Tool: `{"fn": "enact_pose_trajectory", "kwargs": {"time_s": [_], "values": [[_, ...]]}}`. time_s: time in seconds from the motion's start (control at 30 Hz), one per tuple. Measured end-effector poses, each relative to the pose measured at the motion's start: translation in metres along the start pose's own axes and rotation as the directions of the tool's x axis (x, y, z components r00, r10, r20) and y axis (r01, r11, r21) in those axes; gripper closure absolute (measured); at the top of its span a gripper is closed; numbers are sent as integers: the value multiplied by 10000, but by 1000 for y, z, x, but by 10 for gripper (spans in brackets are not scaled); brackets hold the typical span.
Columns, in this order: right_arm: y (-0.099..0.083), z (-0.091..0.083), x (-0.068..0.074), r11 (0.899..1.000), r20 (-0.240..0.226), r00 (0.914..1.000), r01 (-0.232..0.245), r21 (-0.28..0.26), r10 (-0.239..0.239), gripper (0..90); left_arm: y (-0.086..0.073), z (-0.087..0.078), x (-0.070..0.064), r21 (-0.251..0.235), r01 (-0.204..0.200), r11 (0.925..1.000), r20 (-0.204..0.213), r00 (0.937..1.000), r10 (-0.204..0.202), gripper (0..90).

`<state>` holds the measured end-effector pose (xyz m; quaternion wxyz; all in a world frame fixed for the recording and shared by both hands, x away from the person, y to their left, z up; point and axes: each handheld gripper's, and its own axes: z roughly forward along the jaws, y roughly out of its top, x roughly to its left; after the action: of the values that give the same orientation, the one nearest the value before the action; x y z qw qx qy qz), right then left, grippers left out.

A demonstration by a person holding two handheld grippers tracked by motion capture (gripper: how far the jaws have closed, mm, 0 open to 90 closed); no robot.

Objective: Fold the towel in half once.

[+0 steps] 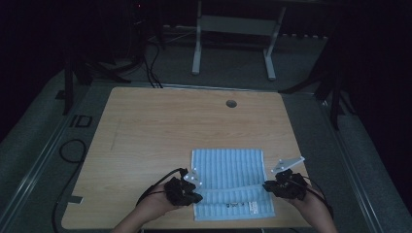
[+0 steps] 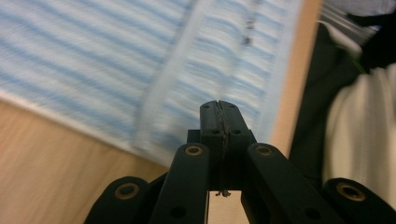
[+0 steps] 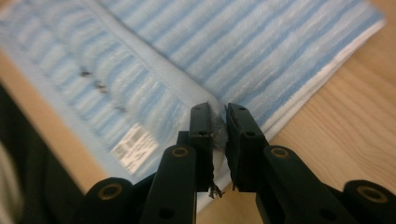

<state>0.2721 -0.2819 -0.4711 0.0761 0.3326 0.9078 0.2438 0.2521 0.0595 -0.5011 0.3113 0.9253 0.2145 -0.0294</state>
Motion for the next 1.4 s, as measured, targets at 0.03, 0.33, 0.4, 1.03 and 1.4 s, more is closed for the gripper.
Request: {"fn": "enact_pose_trajectory", "kwargs": {"time_s": [0.03, 0.33, 0.4, 1.03, 1.4], "values": [[-2, -6, 4, 9999, -43, 10000, 9, -144, -9, 809, 0, 0, -2, 100, -137, 9999, 111, 9998, 136, 899], [-37, -24, 28, 9999, -398, 9991, 113, -92, -117, 804, -4, 0, 1, 115, -35, 9999, -888, 9960, 45, 759], [-42, -21, 27, 10000, -486, 9988, -67, 53, 69, 805, -4, 4, 9, 270, 235, 9994, -1197, 9926, -202, 667], [-29, -4, 11, 9995, -312, 9993, -215, 215, 222, 805, 11, 27, 32, 699, -157, 9974, -1647, 9860, 271, 842], [-36, -28, 27, 9996, -617, 9980, 115, -249, -130, 782, 2, -16, -12, -303, -1123, 9932, -126, 9936, 1120, 824]]}}
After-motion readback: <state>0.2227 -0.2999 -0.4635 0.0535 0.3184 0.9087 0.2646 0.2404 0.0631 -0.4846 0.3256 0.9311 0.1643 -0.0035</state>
